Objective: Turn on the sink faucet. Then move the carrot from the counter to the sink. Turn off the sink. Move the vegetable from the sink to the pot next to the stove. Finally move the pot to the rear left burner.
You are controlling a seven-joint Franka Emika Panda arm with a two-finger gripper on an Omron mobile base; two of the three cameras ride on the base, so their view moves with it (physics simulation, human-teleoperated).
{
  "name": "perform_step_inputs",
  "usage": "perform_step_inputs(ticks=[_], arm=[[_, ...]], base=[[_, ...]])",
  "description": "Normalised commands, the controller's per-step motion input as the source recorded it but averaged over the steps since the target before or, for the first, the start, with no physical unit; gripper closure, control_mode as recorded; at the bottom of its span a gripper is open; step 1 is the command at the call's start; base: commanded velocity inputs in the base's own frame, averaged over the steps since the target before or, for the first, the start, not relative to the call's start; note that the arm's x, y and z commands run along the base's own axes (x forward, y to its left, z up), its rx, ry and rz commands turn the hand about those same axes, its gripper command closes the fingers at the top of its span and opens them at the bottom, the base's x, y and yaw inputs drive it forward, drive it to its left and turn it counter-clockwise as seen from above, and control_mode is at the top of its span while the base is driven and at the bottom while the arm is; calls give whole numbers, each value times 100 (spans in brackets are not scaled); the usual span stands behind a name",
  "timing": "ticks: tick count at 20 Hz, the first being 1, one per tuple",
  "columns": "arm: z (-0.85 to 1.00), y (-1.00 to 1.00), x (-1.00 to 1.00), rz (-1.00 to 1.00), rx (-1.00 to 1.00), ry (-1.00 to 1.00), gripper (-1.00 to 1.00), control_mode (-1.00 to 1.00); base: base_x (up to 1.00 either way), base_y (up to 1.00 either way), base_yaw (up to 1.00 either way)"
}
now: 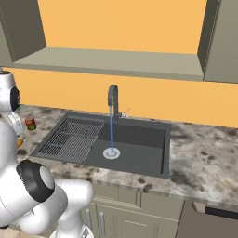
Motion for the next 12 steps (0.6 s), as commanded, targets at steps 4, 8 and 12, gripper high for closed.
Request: perform_step_inputs(ticks=[4,8,12], arm=[[-22,83,2,39,-11,-11,-100,-100],[-39,60,21,43,-5,-10,-100,-100],[-51,11,29,36,0,-8,-100,-100]], base=[[0,0,0],[0,0,0],[0,0,0]])
